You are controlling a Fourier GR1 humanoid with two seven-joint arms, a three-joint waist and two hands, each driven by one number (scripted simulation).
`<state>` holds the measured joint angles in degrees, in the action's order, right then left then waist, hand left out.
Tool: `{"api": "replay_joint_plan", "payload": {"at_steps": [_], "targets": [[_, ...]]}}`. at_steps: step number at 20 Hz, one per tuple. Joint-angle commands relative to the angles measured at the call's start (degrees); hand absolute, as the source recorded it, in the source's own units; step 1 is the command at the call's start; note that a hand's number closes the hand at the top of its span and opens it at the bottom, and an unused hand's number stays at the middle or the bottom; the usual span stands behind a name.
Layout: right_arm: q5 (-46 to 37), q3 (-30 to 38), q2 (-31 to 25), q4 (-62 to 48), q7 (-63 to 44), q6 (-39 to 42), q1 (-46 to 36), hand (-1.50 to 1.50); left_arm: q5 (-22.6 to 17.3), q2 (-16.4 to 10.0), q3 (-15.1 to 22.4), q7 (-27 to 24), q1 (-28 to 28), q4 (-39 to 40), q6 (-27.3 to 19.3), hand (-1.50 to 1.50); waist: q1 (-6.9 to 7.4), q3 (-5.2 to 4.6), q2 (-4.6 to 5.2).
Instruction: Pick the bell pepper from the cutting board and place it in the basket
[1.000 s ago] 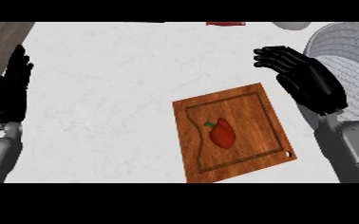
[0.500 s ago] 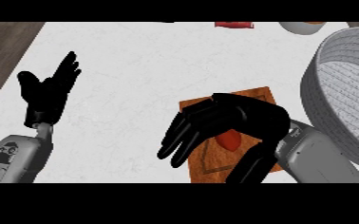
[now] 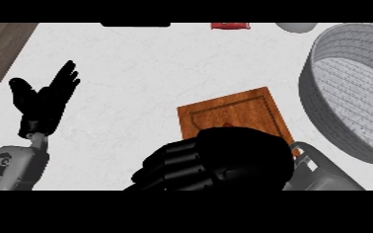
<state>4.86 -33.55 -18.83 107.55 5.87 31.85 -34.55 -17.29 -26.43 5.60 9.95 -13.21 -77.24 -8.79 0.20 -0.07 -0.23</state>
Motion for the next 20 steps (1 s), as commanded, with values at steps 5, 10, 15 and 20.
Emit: {"api": "replay_joint_plan", "payload": {"at_steps": [5,10,15,20], "targets": [[-12.43,7.94,-9.87,1.0,-15.01,2.86,-16.69,-1.5,-0.08,-0.49,-0.79,-0.64,1.0,0.78,1.12,0.0,-0.3,-0.14,-0.27],[-5.45,12.06,-10.96,-8.83,-18.84,14.07,-26.68,-1.5,0.04,-0.25,-1.74,-1.16,-1.52,3.32,2.87,0.0,0.05,-0.04,0.31],[-0.63,10.7,-13.12,-14.05,-19.11,25.97,-28.97,-1.5,0.92,0.58,-1.37,-1.99,-0.07,2.43,3.13,0.0,0.06,-0.01,0.22],[-0.9,15.89,-16.94,-17.83,-10.59,31.8,-25.76,-1.5,1.82,1.86,-1.83,-4.36,3.59,0.91,3.2,0.0,0.47,0.07,0.34]]}}
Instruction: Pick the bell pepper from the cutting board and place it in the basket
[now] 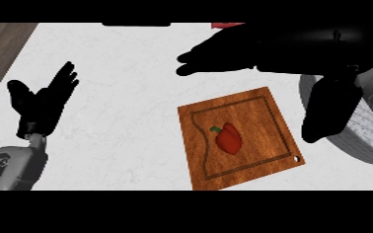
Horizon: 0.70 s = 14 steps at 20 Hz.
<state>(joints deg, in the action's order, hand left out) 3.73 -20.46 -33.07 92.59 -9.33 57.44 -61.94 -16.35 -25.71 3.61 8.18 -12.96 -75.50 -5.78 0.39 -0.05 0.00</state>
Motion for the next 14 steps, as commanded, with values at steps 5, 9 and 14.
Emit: {"api": "replay_joint_plan", "payload": {"at_steps": [5,9,14], "targets": [[0.05,6.64,-3.79,-6.11,11.43,7.98,5.16,-1.5,0.81,0.62,-0.15,2.64,1.46,-4.24,0.33,0.0,0.41,0.09,0.12],[-3.05,9.14,-2.71,-5.85,16.96,4.55,10.16,-1.5,1.53,1.93,-0.32,5.02,0.16,-4.79,-1.3,0.0,0.34,0.12,0.18],[-15.03,3.11,0.63,-1.95,25.11,-3.15,19.92,-1.5,1.03,0.59,-2.25,3.09,-0.23,-2.13,1.89,0.0,0.46,0.15,0.36]]}}
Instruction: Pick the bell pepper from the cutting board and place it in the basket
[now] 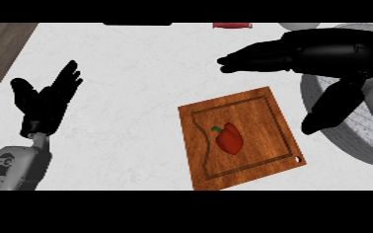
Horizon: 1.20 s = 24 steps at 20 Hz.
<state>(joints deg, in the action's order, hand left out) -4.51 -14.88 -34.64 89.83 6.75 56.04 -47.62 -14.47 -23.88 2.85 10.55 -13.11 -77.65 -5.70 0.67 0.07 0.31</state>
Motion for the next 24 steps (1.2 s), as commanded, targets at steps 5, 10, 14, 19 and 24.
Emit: {"api": "replay_joint_plan", "payload": {"at_steps": [5,10,14,19,24], "targets": [[-15.51,-6.89,4.34,-2.17,17.09,-10.57,11.39,-1.5,-0.05,-0.28,-1.15,1.63,1.98,-3.39,1.23,0.0,0.59,0.03,0.01],[-18.05,-9.28,10.41,-7.89,19.66,-16.09,11.73,-1.5,2.09,1.5,-1.63,-1.26,0.35,1.34,1.31,0.0,0.12,-0.04,-0.06],[-19.21,-10.02,13.58,-10.66,19.75,-17.14,13.34,-1.5,0.34,0.42,-4.05,-0.15,1.62,-0.19,3.79,0.0,0.0,-0.06,-0.23],[-28.52,-14.93,16.3,-16.58,21.42,-21.11,11.43,-1.5,3.59,2.82,-2.69,1.09,0.56,-0.99,1.55,0.0,-0.13,-0.06,-0.18],[-33.43,-14.76,16.24,-19.3,23.38,-21.15,10.88,-1.5,4.36,2.53,-5.01,-0.09,-1.1,1.57,3.28,0.0,-0.42,-0.07,-0.24]]}}
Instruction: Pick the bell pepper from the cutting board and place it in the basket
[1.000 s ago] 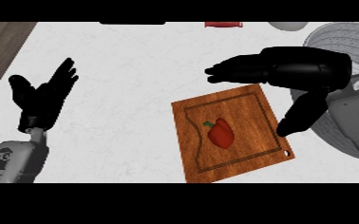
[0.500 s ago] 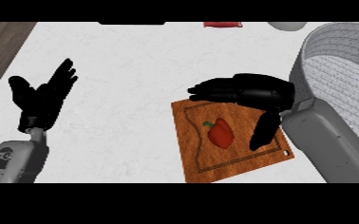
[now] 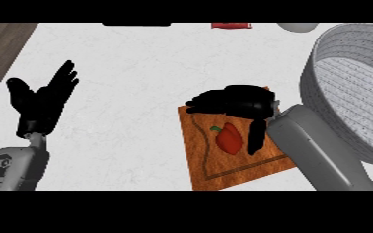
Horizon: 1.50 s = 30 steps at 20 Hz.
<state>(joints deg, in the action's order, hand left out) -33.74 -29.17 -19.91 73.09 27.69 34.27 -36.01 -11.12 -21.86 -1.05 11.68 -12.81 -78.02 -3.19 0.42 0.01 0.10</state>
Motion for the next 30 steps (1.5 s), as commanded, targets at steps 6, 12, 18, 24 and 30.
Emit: {"api": "replay_joint_plan", "payload": {"at_steps": [6,12,18,24,30], "targets": [[-7.18,1.46,1.75,-5.93,8.01,-0.26,-0.99,-1.5,0.56,0.19,-2.33,2.7,2.93,-5.08,2.15,0.0,-0.05,0.0,-0.13],[-6.37,1.61,1.24,-8.33,11.76,1.22,-1.02,-1.5,2.19,1.61,-2.57,2.72,-0.54,-1.95,1.41,0.0,-0.15,-0.01,-0.09],[-5.54,0.56,-2.39,-7.04,16.48,1.36,-0.1,-1.5,2.86,1.91,-3.37,0.5,-0.11,0.13,2.47,0.0,-0.41,-0.01,-0.15],[-10.96,-0.48,0.94,-11.55,15.56,-5.78,0.27,-1.5,3.49,3.02,-3.46,3.86,-0.52,-3.01,2.51,0.0,-0.13,0.0,-0.07],[-15.36,-0.32,2.95,-10.23,13.59,-6.93,2.37,-1.5,4.79,5.16,-3.89,0.15,-0.07,0.09,3.39,0.0,-0.28,-0.01,-0.1]]}}
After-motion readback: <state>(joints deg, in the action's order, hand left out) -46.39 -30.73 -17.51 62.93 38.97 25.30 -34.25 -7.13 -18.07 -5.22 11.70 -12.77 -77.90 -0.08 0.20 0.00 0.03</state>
